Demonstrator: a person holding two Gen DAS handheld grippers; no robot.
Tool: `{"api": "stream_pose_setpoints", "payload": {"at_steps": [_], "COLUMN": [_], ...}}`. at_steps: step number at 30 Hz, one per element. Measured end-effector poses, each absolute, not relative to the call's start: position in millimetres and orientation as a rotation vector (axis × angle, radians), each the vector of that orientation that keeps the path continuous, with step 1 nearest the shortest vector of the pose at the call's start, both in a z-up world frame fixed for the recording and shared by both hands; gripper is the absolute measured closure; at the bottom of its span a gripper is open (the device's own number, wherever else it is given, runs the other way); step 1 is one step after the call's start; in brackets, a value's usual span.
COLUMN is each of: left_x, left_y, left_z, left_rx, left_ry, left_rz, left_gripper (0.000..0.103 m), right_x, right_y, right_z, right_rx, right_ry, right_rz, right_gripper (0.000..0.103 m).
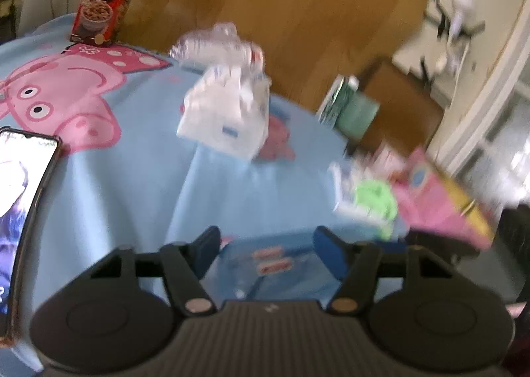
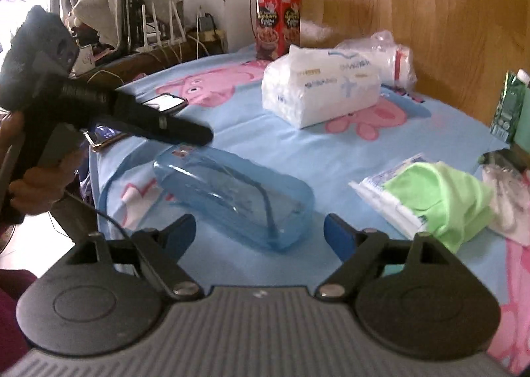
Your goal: Organize soft objects
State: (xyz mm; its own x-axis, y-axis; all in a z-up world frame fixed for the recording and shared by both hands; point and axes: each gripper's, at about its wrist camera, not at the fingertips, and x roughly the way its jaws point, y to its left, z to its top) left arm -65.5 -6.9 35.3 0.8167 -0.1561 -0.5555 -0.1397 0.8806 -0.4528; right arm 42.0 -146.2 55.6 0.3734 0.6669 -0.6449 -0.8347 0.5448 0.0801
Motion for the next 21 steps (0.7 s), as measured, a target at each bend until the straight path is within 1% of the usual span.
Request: {"api": "stream_pose_setpoints", "payload": {"at_steps": [5,9,16,21], "left_x": [-57,-30,54,114], "left_y": [-19,-49,-157,-247], "left_z": [41,68,113,126], "left_rx": [-0.506,-0.447,-0.294,-0.217], "left_ry": [0.613,0.573,0.53,0.529], "left_rz": [-0.018,-0.114,-0.361,-0.501], "left_gripper": [0.04,0.04,0.04,0.04], "right_x": [31,22,17,21], "right_y": [-158,-192,-292,-365], "right_z": [53,74,108,116], "right_rx": [-0.291,-0.297,-0.239,-0.185], "right_ry": [0.649,0.534,0.393,0.363], "right_rz": [0.935,0.832,0.513,0.291], "right_gripper": [0.02,0.02,0.02,0.02]}}
